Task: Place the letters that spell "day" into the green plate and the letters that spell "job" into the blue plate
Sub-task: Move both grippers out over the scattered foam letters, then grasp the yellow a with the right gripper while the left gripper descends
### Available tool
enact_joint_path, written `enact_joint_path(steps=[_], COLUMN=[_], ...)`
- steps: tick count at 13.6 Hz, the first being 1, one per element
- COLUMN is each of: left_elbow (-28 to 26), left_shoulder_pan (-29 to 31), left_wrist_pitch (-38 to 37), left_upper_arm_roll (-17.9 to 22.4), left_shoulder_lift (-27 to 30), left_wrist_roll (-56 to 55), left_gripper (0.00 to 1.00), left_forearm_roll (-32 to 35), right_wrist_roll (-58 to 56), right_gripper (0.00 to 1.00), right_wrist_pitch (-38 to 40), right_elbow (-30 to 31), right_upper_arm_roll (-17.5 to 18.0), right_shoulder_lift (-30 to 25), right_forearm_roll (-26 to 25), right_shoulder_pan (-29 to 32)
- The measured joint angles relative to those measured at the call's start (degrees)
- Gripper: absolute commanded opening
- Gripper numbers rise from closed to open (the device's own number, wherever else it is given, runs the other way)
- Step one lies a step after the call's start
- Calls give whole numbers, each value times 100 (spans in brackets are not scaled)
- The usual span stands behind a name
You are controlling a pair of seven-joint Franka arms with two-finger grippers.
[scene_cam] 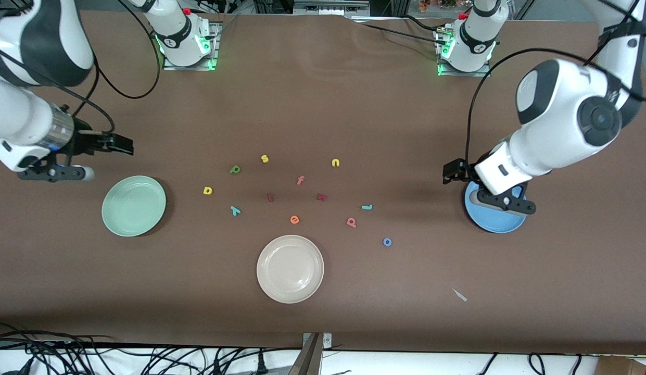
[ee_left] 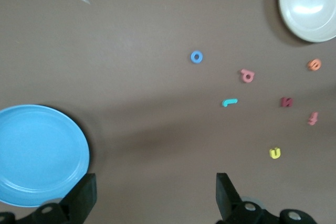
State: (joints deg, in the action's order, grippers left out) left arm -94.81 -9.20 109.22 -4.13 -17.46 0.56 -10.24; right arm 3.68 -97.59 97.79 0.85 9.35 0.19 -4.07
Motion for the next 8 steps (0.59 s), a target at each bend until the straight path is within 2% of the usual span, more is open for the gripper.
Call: enact_joint_path(steps=[2,5,7,8], left_elbow=[2,5,6,7], left_shoulder_pan=[-56,-276,-626,-922], left_wrist_pitch=[87,787,1324,1535], left_upper_arm_roll=[11,18,103,270], left_shoulder_lift=[-238,-591,-877,-1027], left_wrist_roll=[0,-15,-63,-149], left_gripper=[100,99,99,99], left_forearm_roll=[0,-16,-87,-95], right_wrist_roll=[61,348,701,880], right_gripper=[100,100,100,100], right_wrist_pitch=[-525,-1517,-2215,-2537], right_elbow=[268,888,1348,1557], right_upper_arm_roll=[14,31,49,56], right_shoulder_lift=[162,314,346,371], right_forearm_roll=[10,18,19,19], right_shoulder_pan=[-181,-360,-554,-654])
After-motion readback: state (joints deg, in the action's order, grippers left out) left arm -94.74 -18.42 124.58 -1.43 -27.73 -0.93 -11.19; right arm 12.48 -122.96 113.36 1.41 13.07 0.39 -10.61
